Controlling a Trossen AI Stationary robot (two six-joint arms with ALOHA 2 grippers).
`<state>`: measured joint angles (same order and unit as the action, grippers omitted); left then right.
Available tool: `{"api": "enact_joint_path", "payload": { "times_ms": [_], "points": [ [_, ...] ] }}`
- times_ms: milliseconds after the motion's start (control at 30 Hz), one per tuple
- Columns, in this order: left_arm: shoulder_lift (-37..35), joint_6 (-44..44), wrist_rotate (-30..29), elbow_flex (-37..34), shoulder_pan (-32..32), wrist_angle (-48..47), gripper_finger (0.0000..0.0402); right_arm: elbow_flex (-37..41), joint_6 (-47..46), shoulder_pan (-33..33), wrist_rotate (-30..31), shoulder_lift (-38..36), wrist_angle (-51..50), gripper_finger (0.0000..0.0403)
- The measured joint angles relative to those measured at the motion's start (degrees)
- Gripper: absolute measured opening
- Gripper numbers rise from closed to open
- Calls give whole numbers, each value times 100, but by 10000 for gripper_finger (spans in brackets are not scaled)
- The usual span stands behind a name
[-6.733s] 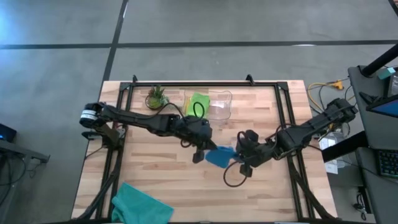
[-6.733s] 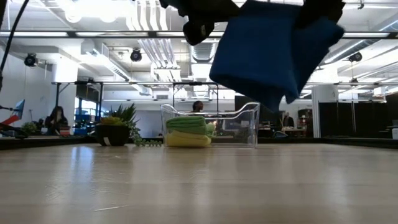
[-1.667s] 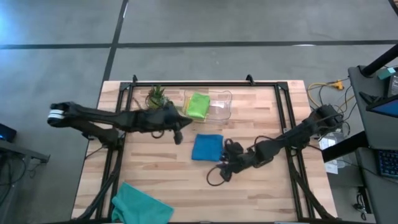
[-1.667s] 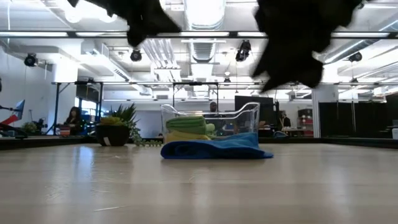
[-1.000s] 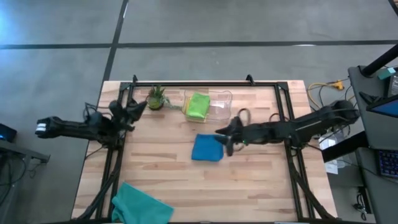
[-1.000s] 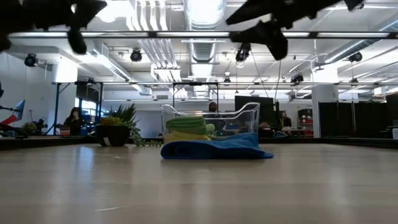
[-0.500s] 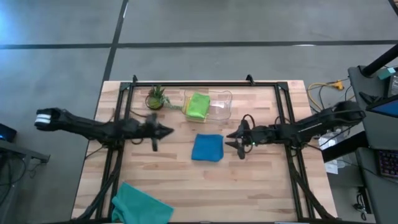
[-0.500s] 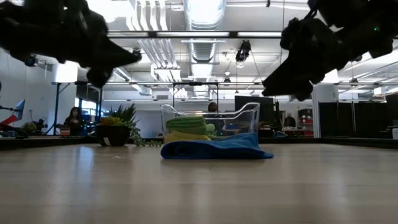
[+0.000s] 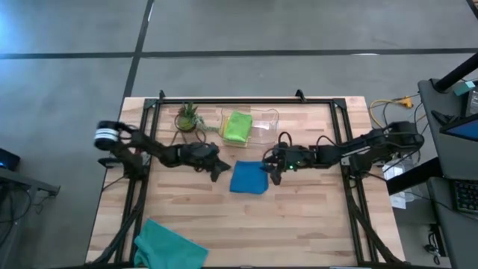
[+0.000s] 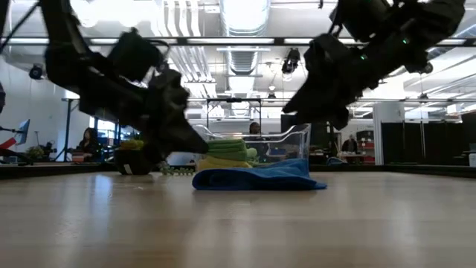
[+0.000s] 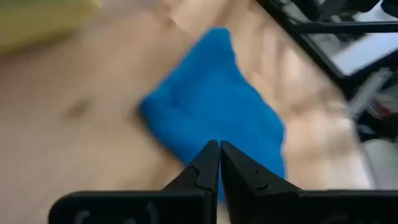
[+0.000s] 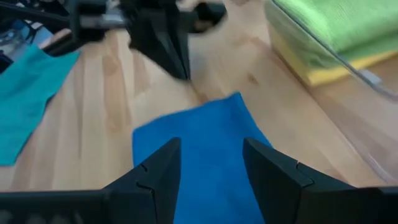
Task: Fold microfiber towels
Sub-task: Fold the blue microfiber towel
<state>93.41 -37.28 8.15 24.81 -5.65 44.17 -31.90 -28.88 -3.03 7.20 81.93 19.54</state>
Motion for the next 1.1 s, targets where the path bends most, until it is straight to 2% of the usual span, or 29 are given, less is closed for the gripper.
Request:
{"api": "enact_joint_path", "payload": {
  "times_ms": [133,267,467,600,733,833,933,1000,1100],
  "points": [
    [669,-374,635,447,-70,-28,0,-333,5,-3,0,59,-348,168],
    [1002,-560,589,874,-84,-500,10,-620,15,-7,-8,-83,-1002,168],
    [1047,-581,327,1313,-72,-1415,74,-929,86,-110,-15,-384,-1917,168],
    [1203,-663,243,1560,-76,-1429,117,-913,160,-155,-10,-618,-1967,168],
    [1598,-718,496,1885,-79,-1418,129,-881,188,-179,-2,-800,-2024,168],
    [1901,-809,690,2177,-71,-1774,112,-879,189,-188,14,-925,-2138,168],
    [2035,-800,820,2385,-25,-2223,57,-875,190,-199,25,-1030,-2341,168],
    [2009,-745,904,2420,-21,-2317,17,-875,190,-199,33,-1117,-2522,168],
    [1680,-675,875,2405,-30,-2346,5,-873,272,-199,38,-1237,-2780,168]
  ]
}}
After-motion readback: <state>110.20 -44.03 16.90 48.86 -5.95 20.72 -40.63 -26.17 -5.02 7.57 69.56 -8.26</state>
